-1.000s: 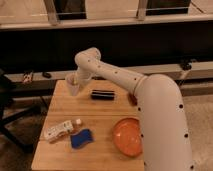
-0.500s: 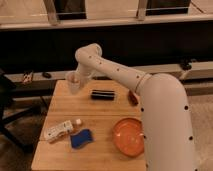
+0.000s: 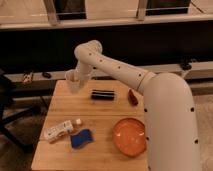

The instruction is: Pick up the ceramic cup

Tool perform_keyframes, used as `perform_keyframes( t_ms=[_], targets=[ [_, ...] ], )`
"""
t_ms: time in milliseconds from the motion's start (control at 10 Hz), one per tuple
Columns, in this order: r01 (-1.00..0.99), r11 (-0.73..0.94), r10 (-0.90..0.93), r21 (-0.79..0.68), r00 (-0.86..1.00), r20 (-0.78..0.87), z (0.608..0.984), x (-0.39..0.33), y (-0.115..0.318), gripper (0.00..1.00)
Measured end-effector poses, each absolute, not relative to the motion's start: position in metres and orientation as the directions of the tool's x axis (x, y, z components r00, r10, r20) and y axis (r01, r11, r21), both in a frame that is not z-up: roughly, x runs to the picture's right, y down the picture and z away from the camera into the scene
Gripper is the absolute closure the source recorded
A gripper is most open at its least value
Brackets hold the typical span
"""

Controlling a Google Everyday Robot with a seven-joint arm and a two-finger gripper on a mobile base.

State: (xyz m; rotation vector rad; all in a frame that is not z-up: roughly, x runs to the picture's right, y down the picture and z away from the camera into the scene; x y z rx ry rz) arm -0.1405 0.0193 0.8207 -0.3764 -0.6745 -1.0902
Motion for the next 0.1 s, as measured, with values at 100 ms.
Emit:
perform_keyframes(
  t_ms=[100],
  targets=[
    [0.904, 0.426, -0.685, 0.041, 0.292, 0.668, 0.8188, -0.1392, 0.0194, 0.99]
  ],
)
